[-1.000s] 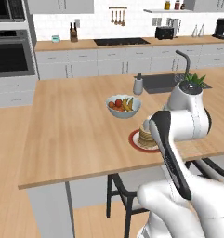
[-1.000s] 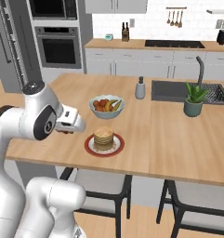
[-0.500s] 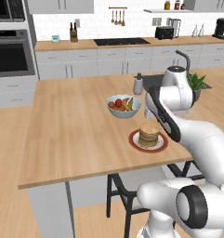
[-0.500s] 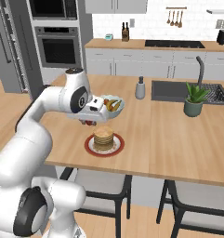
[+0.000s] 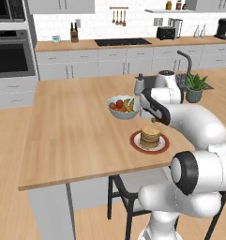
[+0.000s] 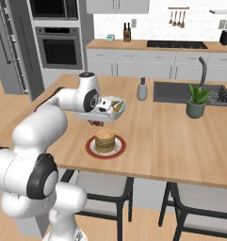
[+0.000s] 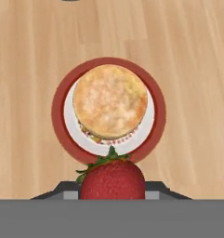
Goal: Take the strawberry from the fridge and place it on top of the pancake, located on the dining counter.
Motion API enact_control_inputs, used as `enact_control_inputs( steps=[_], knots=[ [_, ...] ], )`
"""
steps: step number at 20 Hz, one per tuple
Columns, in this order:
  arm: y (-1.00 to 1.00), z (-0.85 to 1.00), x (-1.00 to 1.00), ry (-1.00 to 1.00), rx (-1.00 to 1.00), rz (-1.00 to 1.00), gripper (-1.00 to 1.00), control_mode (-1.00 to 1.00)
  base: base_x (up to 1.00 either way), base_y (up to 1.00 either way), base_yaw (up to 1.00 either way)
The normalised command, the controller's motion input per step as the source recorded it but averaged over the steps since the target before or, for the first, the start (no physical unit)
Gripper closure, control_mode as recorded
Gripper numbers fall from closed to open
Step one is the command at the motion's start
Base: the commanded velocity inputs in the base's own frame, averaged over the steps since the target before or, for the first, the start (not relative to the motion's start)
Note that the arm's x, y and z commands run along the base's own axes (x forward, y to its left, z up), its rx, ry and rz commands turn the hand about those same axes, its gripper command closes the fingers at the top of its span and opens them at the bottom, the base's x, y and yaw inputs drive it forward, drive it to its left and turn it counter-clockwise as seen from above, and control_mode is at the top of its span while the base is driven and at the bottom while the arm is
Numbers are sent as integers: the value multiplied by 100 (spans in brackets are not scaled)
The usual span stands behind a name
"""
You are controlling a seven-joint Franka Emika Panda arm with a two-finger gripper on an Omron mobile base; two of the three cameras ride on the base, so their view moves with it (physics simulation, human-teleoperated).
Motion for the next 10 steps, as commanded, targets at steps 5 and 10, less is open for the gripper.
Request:
enact_control_inputs(
  steps=[5, 10],
  knots=[
    [-5, -41, 63, -1, 0, 0, 100, -100, 0, 0, 0],
    [-11, -45, 36, 0, 0, 0, 100, -100, 0, 0, 0]
  ],
)
